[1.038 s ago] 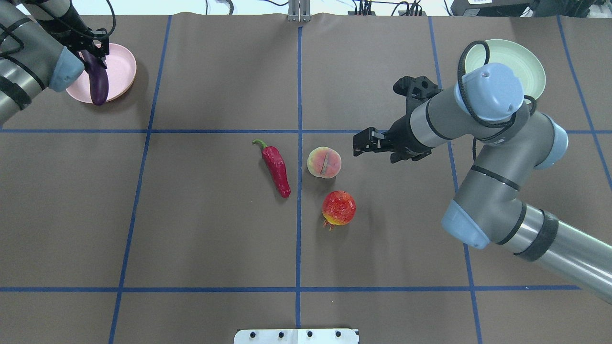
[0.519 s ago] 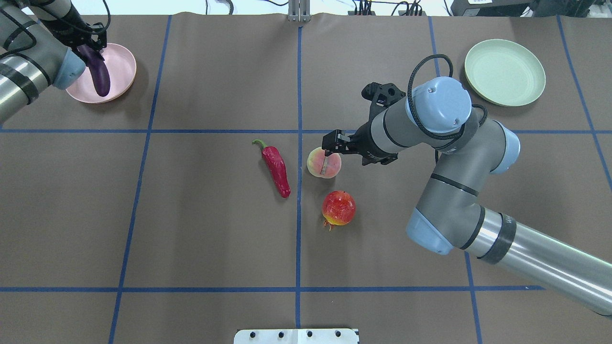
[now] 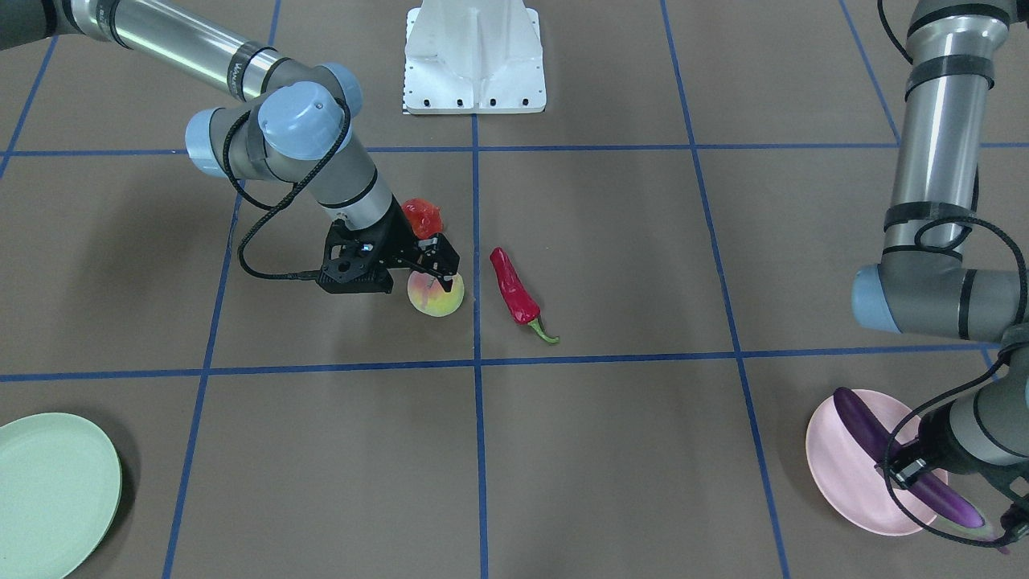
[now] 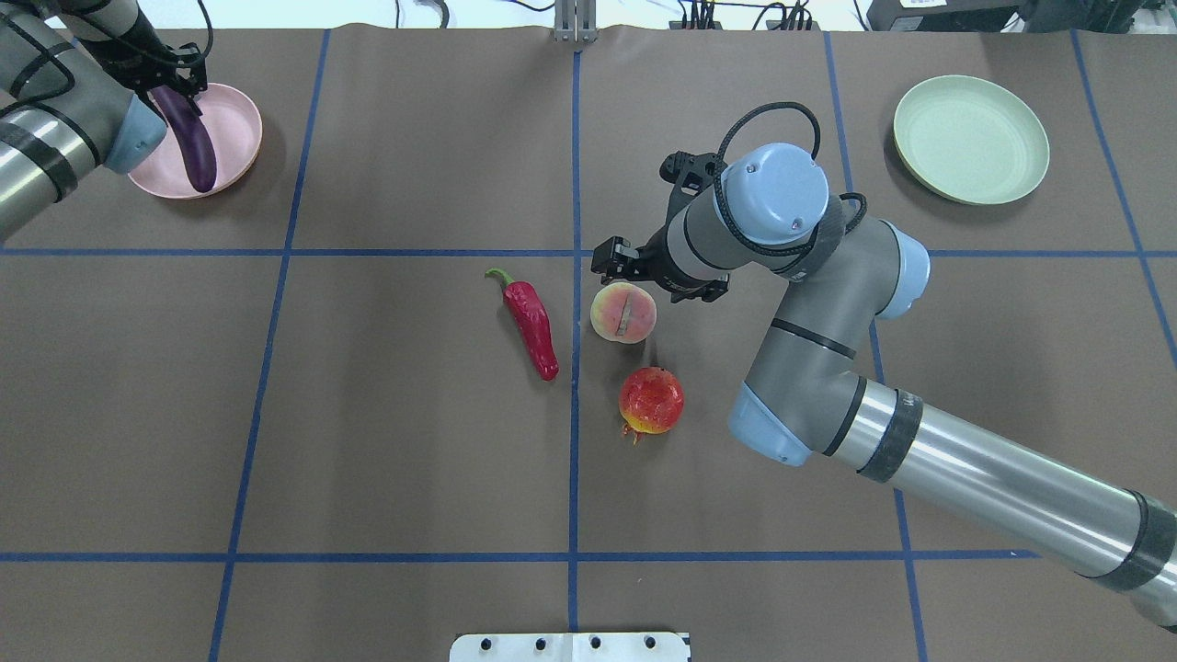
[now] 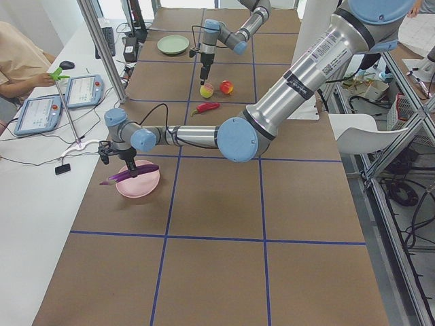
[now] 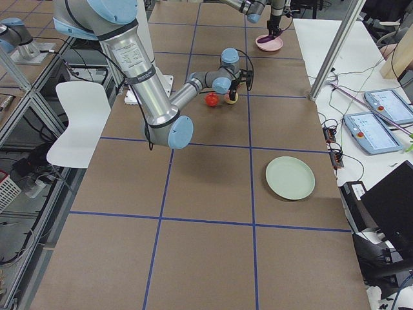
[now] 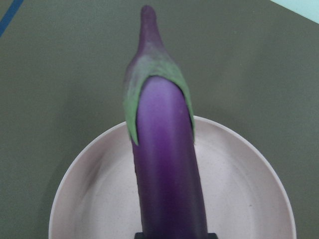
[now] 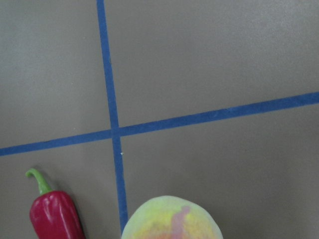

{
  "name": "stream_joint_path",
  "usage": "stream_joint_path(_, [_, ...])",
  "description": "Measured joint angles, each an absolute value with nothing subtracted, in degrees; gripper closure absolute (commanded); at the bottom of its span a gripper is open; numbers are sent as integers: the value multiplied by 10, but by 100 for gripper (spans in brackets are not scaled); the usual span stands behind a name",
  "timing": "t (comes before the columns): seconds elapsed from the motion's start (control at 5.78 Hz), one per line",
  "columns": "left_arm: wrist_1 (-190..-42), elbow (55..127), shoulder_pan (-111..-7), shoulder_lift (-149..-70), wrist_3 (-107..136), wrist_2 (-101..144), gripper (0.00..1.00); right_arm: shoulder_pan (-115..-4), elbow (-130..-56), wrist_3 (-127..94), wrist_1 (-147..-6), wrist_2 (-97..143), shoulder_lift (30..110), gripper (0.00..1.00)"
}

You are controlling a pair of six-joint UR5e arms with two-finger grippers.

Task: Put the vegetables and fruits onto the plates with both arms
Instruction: 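Lower the eggplant onto the pink plate while the right gripper grasps the peach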

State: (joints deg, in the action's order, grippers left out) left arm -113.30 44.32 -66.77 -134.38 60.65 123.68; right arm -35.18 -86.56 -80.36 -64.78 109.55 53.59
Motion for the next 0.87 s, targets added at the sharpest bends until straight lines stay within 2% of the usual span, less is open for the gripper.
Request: stream_joint_path(0.87, [-1134, 444, -666, -1345, 606, 1237, 0, -336, -853, -807, -648, 1083, 531, 0])
